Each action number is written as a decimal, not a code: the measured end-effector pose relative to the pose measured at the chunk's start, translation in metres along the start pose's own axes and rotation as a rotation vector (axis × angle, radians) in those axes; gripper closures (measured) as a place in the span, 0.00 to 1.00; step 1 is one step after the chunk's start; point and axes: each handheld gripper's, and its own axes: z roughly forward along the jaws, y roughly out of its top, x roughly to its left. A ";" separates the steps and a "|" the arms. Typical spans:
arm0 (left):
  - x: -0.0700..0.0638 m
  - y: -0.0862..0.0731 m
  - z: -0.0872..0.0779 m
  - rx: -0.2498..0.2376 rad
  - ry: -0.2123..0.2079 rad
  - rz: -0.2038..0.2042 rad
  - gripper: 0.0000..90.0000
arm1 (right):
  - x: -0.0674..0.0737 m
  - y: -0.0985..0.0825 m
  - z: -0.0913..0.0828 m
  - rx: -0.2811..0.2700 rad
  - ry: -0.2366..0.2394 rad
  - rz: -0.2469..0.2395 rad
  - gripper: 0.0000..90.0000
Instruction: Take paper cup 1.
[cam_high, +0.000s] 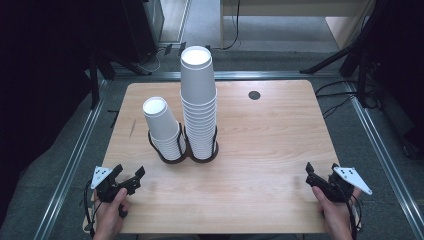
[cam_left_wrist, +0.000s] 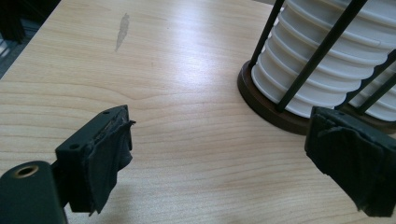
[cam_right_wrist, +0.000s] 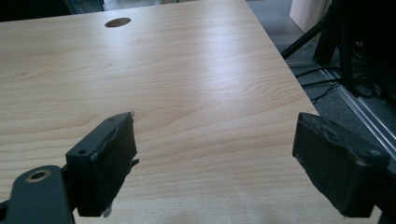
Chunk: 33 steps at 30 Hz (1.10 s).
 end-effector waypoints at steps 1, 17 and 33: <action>0.000 0.000 0.000 -0.002 0.001 0.002 0.06 | 0.000 0.000 0.000 0.001 -0.001 0.009 0.15; -0.021 0.007 -0.001 -0.016 -0.014 0.076 0.02 | 0.040 0.044 -0.019 -0.070 0.121 -0.024 0.16; -0.066 0.031 -0.003 -0.098 -0.090 0.135 0.02 | 0.101 0.104 -0.032 -0.125 0.290 -0.044 0.01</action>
